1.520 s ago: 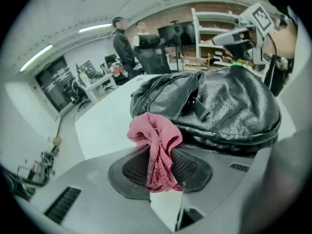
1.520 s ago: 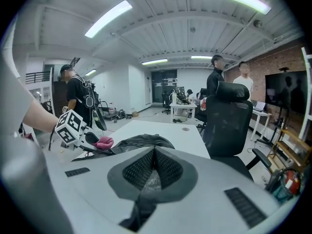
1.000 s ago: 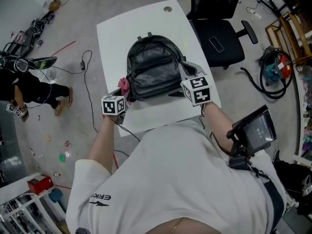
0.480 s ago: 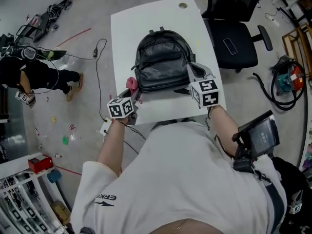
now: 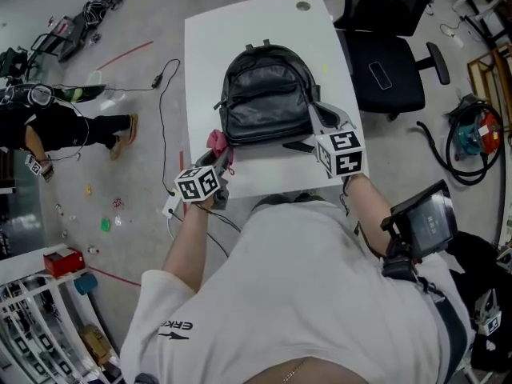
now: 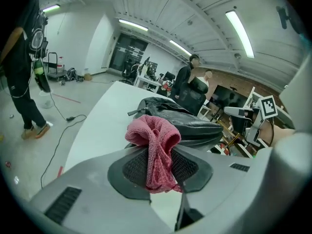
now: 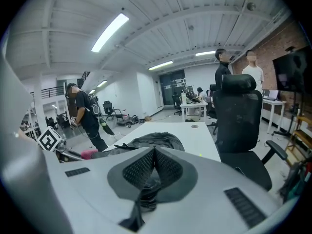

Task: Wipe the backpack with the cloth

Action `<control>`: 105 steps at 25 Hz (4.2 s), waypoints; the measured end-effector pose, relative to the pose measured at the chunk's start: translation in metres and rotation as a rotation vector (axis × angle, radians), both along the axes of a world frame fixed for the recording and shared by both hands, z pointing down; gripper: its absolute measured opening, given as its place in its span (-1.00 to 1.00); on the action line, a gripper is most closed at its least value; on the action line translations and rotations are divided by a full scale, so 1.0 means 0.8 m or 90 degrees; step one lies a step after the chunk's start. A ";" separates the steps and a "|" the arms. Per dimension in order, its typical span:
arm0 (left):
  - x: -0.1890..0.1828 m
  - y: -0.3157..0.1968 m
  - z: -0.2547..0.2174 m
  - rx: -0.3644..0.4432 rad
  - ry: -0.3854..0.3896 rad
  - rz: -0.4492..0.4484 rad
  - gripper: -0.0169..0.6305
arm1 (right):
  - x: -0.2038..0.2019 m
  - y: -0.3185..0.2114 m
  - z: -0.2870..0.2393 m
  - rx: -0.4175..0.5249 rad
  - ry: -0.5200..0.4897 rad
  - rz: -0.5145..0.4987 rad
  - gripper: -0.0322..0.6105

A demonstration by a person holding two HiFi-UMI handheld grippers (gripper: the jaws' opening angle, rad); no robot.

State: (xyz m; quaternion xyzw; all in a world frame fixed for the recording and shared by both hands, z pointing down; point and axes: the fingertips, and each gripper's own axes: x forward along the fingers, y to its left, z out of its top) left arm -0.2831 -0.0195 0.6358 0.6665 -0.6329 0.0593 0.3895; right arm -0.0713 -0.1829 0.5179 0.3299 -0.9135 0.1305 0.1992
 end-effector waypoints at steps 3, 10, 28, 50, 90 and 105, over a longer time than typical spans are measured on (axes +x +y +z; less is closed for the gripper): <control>-0.023 -0.014 -0.021 0.030 -0.040 -0.005 -0.62 | 0.004 -0.005 -0.003 0.008 0.009 0.023 -0.89; -0.027 -0.107 -0.092 0.122 -0.144 0.084 -0.62 | 0.025 -0.014 0.001 0.014 0.036 0.066 -0.89; 0.031 -0.344 -0.110 0.011 -0.312 0.221 -0.62 | 0.052 -0.131 -0.011 0.033 0.044 0.063 -0.89; 0.097 -0.431 0.018 -0.247 -0.542 0.486 -0.62 | 0.124 -0.207 0.043 -0.053 0.007 0.093 -0.89; 0.326 -0.229 -0.008 0.030 -0.956 1.343 -0.63 | 0.183 -0.104 0.027 -0.032 0.003 0.186 -0.89; 0.355 -0.207 -0.028 0.034 -0.726 1.274 -0.62 | 0.200 -0.096 0.027 -0.031 0.004 0.229 -0.89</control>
